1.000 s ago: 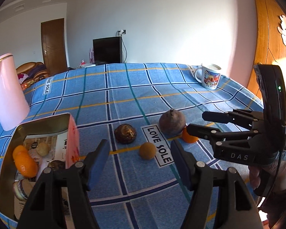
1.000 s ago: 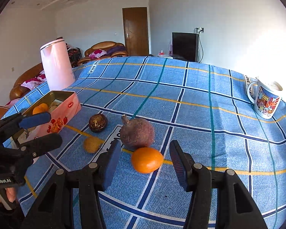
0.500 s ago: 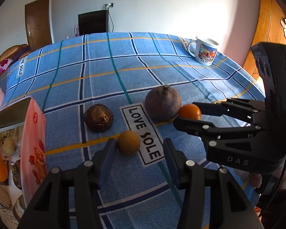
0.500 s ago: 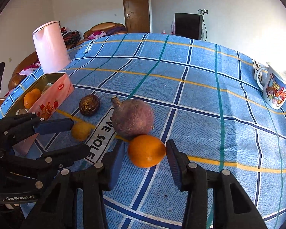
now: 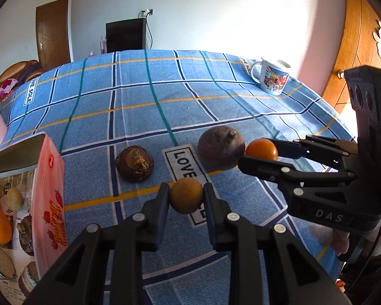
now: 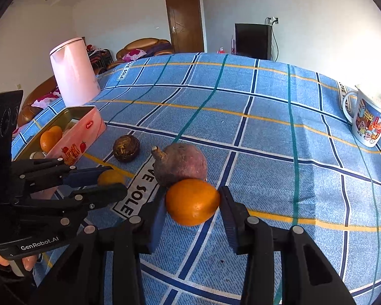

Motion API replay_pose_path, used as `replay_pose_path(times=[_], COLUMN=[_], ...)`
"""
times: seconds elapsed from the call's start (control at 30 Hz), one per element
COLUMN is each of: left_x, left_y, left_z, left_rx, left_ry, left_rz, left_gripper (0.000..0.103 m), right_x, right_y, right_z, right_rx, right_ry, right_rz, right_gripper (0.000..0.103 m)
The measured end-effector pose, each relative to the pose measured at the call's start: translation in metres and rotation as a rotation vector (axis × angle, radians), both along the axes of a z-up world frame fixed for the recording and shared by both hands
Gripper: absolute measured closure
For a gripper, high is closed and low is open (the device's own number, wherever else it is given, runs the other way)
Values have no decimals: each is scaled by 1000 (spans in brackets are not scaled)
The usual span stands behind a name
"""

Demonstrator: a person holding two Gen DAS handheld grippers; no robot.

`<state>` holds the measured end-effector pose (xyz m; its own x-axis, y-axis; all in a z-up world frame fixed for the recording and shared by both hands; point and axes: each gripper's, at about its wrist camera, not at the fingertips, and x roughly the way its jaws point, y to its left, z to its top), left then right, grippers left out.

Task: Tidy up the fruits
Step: 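Lift the yellow fruit and small orange and carry both toward the tin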

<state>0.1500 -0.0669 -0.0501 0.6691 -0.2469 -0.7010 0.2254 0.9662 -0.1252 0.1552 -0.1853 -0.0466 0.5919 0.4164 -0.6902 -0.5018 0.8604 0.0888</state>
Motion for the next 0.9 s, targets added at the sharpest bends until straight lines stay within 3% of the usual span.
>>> replay_pose_path(times=[0.27,0.5,0.9], left_x=[-14,-19,-32], left_y=[1,-2,-1], left_z=[11,-1,11], left_rx=[3,-32,-24], left_ry=[-99,-76,-177], left_rz=[13,7,40], left_gripper=[75,75,75], right_x=[-13,-23,-31], right_y=[0,-2,-6], right_z=[12,19,23], right_rx=[25,46,72], right_ry=[-94,-156,-202], right_rz=[19,28,27], right_gripper=[60,60,60])
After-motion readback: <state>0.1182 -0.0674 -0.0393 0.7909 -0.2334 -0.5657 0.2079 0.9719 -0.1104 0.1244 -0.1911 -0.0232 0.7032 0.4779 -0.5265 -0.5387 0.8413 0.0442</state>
